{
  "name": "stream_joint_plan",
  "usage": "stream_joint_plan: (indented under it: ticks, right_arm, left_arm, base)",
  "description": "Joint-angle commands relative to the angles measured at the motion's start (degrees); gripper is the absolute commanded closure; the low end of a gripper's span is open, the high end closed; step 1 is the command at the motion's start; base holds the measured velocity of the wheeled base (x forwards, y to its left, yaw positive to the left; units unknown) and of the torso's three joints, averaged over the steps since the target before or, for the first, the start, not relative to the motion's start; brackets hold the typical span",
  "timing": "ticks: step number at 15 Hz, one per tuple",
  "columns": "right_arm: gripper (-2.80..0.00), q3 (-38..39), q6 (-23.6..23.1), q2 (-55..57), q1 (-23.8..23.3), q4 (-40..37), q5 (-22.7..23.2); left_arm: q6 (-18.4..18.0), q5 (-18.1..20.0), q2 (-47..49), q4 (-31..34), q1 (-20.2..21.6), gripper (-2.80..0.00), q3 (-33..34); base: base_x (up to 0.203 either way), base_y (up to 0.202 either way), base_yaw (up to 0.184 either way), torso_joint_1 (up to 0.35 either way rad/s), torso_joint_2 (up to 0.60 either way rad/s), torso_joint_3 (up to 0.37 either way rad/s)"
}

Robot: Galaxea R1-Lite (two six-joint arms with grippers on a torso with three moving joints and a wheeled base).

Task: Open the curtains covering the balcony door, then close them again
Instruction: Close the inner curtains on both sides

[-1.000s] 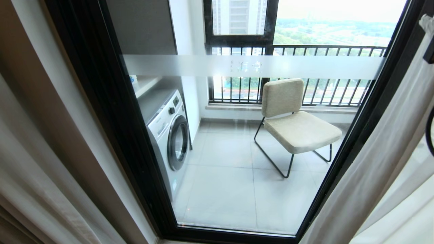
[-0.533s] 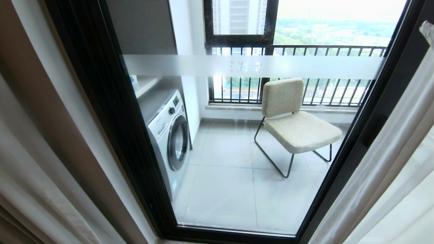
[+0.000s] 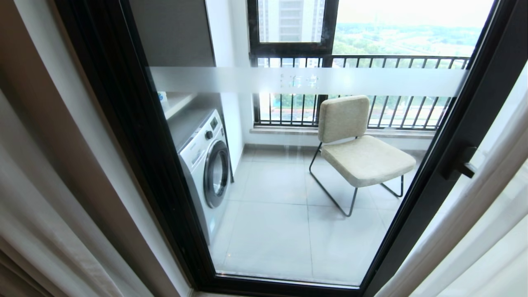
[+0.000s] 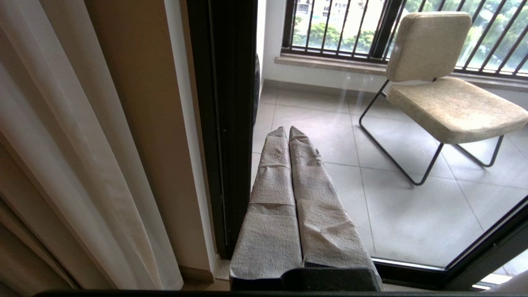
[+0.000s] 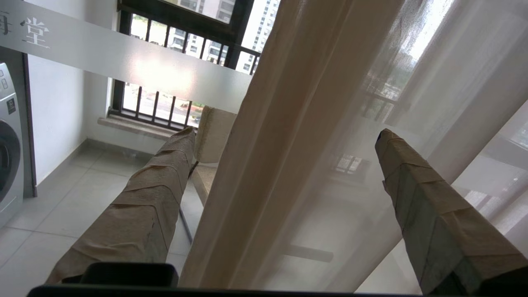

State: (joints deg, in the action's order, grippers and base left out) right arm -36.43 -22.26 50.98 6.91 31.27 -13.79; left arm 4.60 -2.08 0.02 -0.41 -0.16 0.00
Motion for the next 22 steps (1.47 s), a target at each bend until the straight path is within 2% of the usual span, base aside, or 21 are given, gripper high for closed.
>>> stream_joint_plan:
  ticks: [1, 14, 15, 18, 22]
  right_arm:
    - [-2.80, 2.49, -0.23, -5.00, 0.03, -0.10, -0.10]
    - [-2.80, 5.85, -0.32, -6.22, -0.06, -0.04, 0.08]
    - [0.00, 6.40, -0.32, -6.73, -0.06, -0.02, 0.08]
    - [0.00, 7.49, -0.24, -8.15, -0.09, -0.28, 0.17]
    - [0.00, 8.57, 0.01, -9.58, -4.24, -1.77, 0.74]
  left_arm:
    - [0.06, -0.02, -0.02, -0.02, -0.02, 0.00, 0.00]
    - [0.06, -0.02, -0.02, -0.02, -0.02, 0.00, 0.00]
    - [0.06, -0.02, -0.02, -0.02, -0.02, 0.00, 0.00]
    - [0.06, -0.02, -0.02, -0.02, -0.02, 0.00, 0.00]
    - [0.06, -0.02, -0.02, -0.02, -0.02, 0.00, 0.00]
  base:
    - [0.000, 0.000, 0.000, 0.000, 0.00, 0.000]
    - [0.000, 0.000, 0.000, 0.000, 0.00, 0.000]
    - [0.000, 0.000, 0.000, 0.000, 0.00, 0.000]
    - [0.000, 0.000, 0.000, 0.000, 0.00, 0.000]
    - [0.000, 0.000, 0.000, 0.000, 0.00, 0.000]
